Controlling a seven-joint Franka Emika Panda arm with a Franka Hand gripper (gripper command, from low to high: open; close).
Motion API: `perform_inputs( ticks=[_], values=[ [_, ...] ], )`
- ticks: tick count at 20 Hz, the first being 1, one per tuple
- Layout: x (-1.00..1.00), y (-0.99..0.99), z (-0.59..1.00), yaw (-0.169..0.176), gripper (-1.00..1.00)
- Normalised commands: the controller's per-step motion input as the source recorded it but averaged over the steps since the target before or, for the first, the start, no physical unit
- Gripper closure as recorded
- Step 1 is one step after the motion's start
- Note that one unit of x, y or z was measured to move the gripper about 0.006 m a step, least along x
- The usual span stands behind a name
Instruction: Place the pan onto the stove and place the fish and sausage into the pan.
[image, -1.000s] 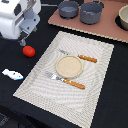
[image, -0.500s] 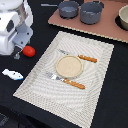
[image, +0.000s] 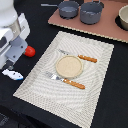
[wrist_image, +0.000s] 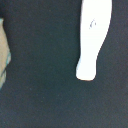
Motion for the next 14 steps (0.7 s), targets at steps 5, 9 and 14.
perform_inputs(
  ticks=[5, 9, 14],
  values=[
    [0.17, -0.01, -0.41, 0.0, -1.0],
    [0.06, -0.13, -0.4, 0.0, -1.0],
    [0.0, -0.41, -0.31, 0.0, -1.0]
  ],
)
